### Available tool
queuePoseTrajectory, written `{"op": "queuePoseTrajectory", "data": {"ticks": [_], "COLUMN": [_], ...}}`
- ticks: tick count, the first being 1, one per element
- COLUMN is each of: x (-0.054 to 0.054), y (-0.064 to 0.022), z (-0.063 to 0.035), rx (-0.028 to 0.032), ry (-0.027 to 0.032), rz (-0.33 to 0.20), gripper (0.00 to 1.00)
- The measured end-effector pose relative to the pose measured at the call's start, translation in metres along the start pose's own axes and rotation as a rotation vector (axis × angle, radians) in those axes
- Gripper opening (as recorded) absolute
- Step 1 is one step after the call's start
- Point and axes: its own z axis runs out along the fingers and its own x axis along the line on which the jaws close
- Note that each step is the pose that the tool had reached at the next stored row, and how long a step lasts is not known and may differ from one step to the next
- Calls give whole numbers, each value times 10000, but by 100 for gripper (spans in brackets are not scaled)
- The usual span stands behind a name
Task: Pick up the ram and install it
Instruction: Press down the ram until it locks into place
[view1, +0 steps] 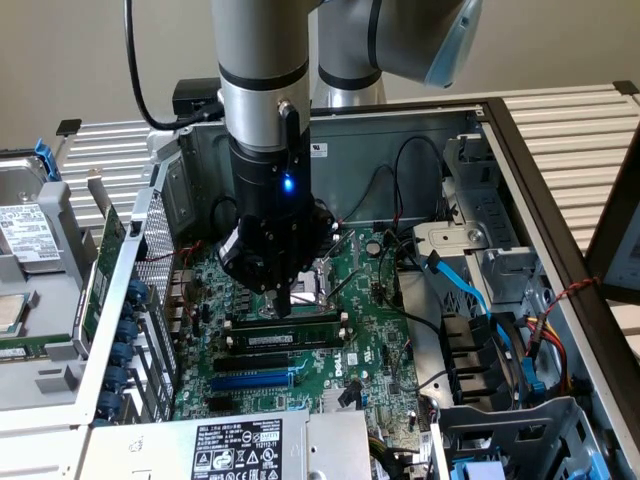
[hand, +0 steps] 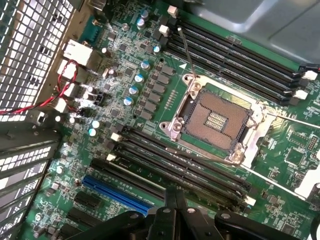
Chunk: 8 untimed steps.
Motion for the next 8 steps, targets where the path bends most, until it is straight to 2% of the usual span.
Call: {"op": "queuePoseTrajectory", "data": {"ticks": [8], "x": [0], "y": [0], "z": [0], "rx": [46], "ry": [-135], "rz": [840], "gripper": [11]}}
